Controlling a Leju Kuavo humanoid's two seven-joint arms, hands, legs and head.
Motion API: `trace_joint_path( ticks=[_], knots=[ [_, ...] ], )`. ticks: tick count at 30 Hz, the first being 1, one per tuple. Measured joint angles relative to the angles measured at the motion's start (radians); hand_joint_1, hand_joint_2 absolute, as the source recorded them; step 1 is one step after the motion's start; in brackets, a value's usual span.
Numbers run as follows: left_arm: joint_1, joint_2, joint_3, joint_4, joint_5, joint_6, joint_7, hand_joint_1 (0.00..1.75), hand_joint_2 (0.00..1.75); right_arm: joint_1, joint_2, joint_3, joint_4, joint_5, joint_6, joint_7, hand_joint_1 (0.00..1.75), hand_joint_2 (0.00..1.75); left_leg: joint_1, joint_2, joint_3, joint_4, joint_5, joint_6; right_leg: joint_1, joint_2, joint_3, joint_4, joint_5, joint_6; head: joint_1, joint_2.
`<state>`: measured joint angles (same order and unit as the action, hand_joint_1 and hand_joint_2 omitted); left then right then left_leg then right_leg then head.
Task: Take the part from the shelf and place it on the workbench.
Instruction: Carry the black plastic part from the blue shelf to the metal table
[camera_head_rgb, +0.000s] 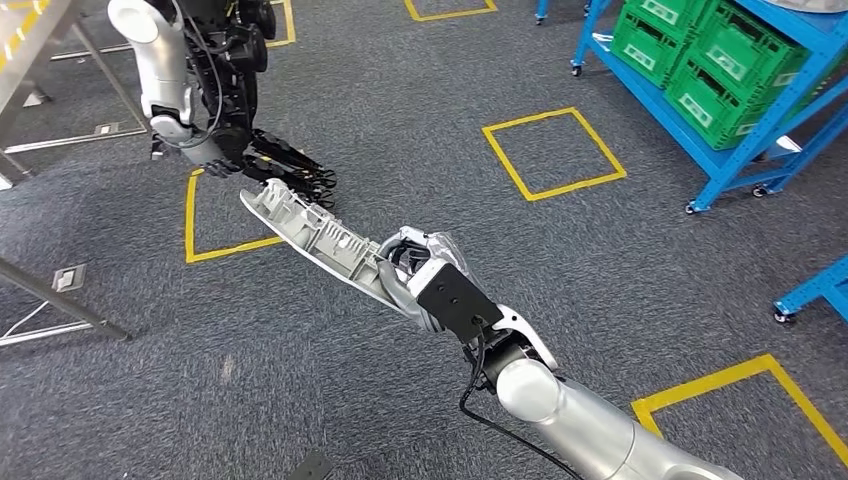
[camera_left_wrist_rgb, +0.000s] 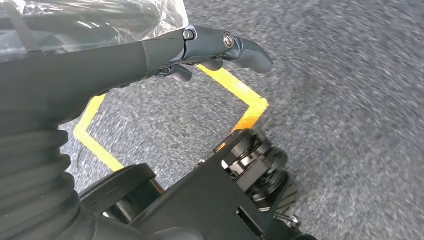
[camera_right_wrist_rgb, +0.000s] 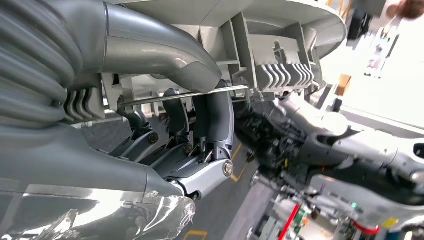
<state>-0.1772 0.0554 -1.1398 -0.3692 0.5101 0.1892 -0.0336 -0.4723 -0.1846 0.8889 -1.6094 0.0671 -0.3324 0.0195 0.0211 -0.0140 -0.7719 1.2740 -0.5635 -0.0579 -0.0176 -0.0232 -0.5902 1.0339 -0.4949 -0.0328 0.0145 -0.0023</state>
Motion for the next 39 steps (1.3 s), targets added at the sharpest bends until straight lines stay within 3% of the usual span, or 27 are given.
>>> trace_joint_path(
  ticks=[1,2,4,6,9,11,13,14,15,16,18,20,22,24,26,28,30,31,33,34,35,37,39],
  knots=[
    [0.000,0.000,0.000,0.000,0.000,0.000,0.000,0.00,1.75,0.000,0.000,0.000,0.000,0.000,0.000,0.000,1.75,1.75,0.003,0.005,0.007,-0.009,0.015,-0.003,-0.001,-0.015,0.002,0.001,-0.003,0.002,0.000,0.000],
    [0.001,0.001,0.000,0.000,0.000,0.000,0.000,0.00,1.75,0.000,0.000,0.000,0.000,0.000,-0.001,0.000,1.75,1.75,0.006,0.012,0.032,-0.054,0.044,-0.004,-0.002,-0.029,0.006,0.002,-0.007,0.006,0.000,0.000],
    [-0.001,0.003,0.000,0.000,0.000,0.000,0.000,0.00,1.75,0.000,0.000,-0.001,0.000,0.000,-0.001,0.000,1.75,1.75,0.002,0.051,0.101,-0.177,0.092,-0.004,-0.001,-0.053,0.014,0.005,-0.016,0.016,0.000,0.000],
    [-0.003,0.003,0.000,-0.001,0.000,0.000,0.000,0.00,1.75,0.000,0.000,-0.002,0.000,0.000,-0.002,0.000,1.75,1.75,-0.007,0.076,0.132,-0.237,0.100,0.010,0.004,-0.073,0.019,0.005,-0.022,0.028,0.000,0.000],
    [0.001,0.005,0.000,-0.002,0.002,0.000,0.000,0.00,1.75,-0.001,0.001,-0.003,0.000,0.000,-0.002,-0.002,1.75,1.75,-0.011,0.050,0.131,-0.242,0.098,0.036,0.004,-0.094,0.029,0.001,-0.031,0.046,0.004,0.000],
    [0.003,0.007,0.000,-0.002,0.002,0.001,0.000,0.00,1.75,-0.001,0.001,-0.003,0.000,0.000,-0.001,-0.003,1.75,1.75,-0.008,0.029,0.134,-0.247,0.100,0.050,0.000,-0.056,0.015,0.042,-0.064,0.051,0.009,0.000],
    [0.000,0.006,0.000,-0.003,0.003,0.002,0.000,0.00,1.75,0.001,0.000,-0.004,0.001,0.000,-0.001,-0.005,1.75,1.75,-0.009,0.006,0.135,-0.248,0.099,0.059,0.000,-0.001,-0.044,0.160,-0.120,0.048,0.015,0.000],
    [0.000,0.006,0.000,-0.004,0.003,0.003,0.000,0.00,1.75,0.004,-0.001,-0.004,0.001,0.000,-0.001,-0.005,1.75,1.75,-0.011,-0.008,0.135,-0.248,0.099,0.062,0.001,0.012,-0.080,0.224,-0.140,0.046,0.017,0.000],
    [0.000,0.006,0.000,-0.005,0.004,0.003,0.000,0.00,1.75,0.006,-0.002,-0.004,0.001,0.000,0.000,-0.006,1.75,1.75,-0.013,-0.022,0.136,-0.247,0.098,0.063,0.003,0.018,-0.108,0.266,-0.143,0.044,0.018,0.000],
    [0.001,0.006,0.000,-0.005,0.004,0.003,0.000,0.00,1.75,0.008,-0.002,-0.004,0.002,0.000,0.000,-0.006,1.75,1.75,-0.015,-0.037,0.136,-0.245,0.097,0.064,0.004,0.021,-0.120,0.273,-0.128,0.041,0.019,0.000],
    [0.000,0.006,0.000,-0.006,0.004,0.003,0.000,0.00,1.75,0.010,-0.002,-0.004,0.002,0.000,0.001,-0.006,1.75,1.75,-0.017,-0.068,0.138,-0.241,0.096,0.064,0.007,0.039,-0.095,0.183,-0.050,0.030,0.019,0.000],
    [-0.001,0.005,0.000,-0.007,0.004,0.004,-0.001,0.00,1.75,0.010,-0.002,-0.004,0.002,0.000,0.001,-0.006,1.75,1.75,-0.016,-0.096,0.133,-0.237,0.094,0.059,0.005,0.088,-0.055,0.073,0.009,0.019,0.017,0.000],
    [0.000,0.004,0.000,-0.008,0.003,0.005,-0.002,0.00,1.75,0.009,-0.002,-0.004,0.002,0.000,0.001,-0.007,1.75,1.75,-0.010,-0.119,0.124,-0.236,0.096,0.048,0.007,0.112,-0.038,0.030,0.013,0.016,0.016,0.000],
    [0.003,0.006,0.000,-0.009,0.003,0.006,-0.003,0.00,1.75,0.009,-0.001,-0.004,0.002,0.000,0.002,-0.007,1.75,1.75,-0.006,-0.132,0.120,-0.238,0.098,0.035,0.008,0.090,-0.029,0.015,0.012,0.013,0.019,0.000],
    [0.006,0.007,0.000,-0.009,0.003,0.007,-0.003,0.00,1.75,0.009,0.001,-0.004,0.001,0.000,0.002,-0.007,1.75,1.75,-0.009,-0.087,0.109,-0.213,0.080,0.021,0.003,0.062,-0.016,0.000,0.015,0.007,0.012,0.000],
    [0.003,0.007,0.000,-0.010,0.003,0.009,-0.003,0.00,1.75,0.009,0.002,-0.004,0.001,0.000,0.002,-0.008,1.75,1.75,-0.009,-0.021,0.062,-0.114,0.030,0.006,0.001,0.032,-0.003,-0.006,0.012,0.002,0.004,0.000],
    [0.002,0.006,0.000,-0.010,0.003,0.010,-0.003,0.00,1.75,0.010,0.002,-0.004,0.001,0.000,0.002,-0.007,1.75,1.75,-0.001,-0.001,0.007,-0.003,-0.007,-0.006,0.001,0.000,0.003,-0.005,0.006,0.002,0.002,0.000],
    [0.003,0.006,0.000,-0.010,0.003,0.010,-0.003,0.00,1.75,0.010,0.002,-0.003,0.001,0.000,0.002,-0.007,1.75,1.75,0.003,0.001,-0.001,0.013,-0.002,-0.010,0.000,-0.014,0.006,-0.005,0.003,0.004,0.002,0.000],
    [0.004,0.008,0.000,-0.010,0.002,0.011,-0.004,0.00,1.75,0.010,0.002,-0.003,0.001,0.000,0.002,-0.007,1.75,1.75,0.009,0.016,0.041,-0.066,0.055,-0.017,-0.003,-0.040,0.014,-0.001,-0.007,0.012,0.001,0.000],
    [0.004,0.008,0.000,-0.010,0.001,0.011,-0.004,0.00,1.75,0.010,0.002,-0.004,0.001,0.000,0.003,-0.007,1.75,1.75,0.008,0.038,0.076,-0.130,0.081,-0.019,-0.003,-0.051,0.018,0.001,-0.013,0.018,0.001,0.000],
    [0.002,0.007,0.000,-0.011,0.001,0.011,-0.006,0.00,1.75,0.009,0.002,-0.004,0.001,0.000,0.003,-0.007,1.75,1.75,0.005,0.057,0.104,-0.185,0.100,-0.014,-0.001,-0.061,0.021,0.005,-0.019,0.026,-0.001,0.000],
    [0.001,0.006,0.000,-0.012,0.000,0.011,-0.008,0.00,1.75,0.008,0.002,-0.004,0.001,0.000,0.003,-0.007,1.75,1.75,-0.003,0.075,0.123,-0.228,0.103,0.006,0.005,-0.078,0.025,0.007,-0.026,0.039,-0.001,0.000],
    [0.003,0.007,0.000,-0.013,-0.001,0.011,-0.009,0.00,1.75,0.007,0.002,-0.004,0.001,0.000,0.004,-0.006,1.75,1.75,-0.005,0.053,0.118,-0.230,0.102,0.030,0.005,-0.092,0.030,0.003,-0.031,0.049,0.002,0.000]
  ],
)
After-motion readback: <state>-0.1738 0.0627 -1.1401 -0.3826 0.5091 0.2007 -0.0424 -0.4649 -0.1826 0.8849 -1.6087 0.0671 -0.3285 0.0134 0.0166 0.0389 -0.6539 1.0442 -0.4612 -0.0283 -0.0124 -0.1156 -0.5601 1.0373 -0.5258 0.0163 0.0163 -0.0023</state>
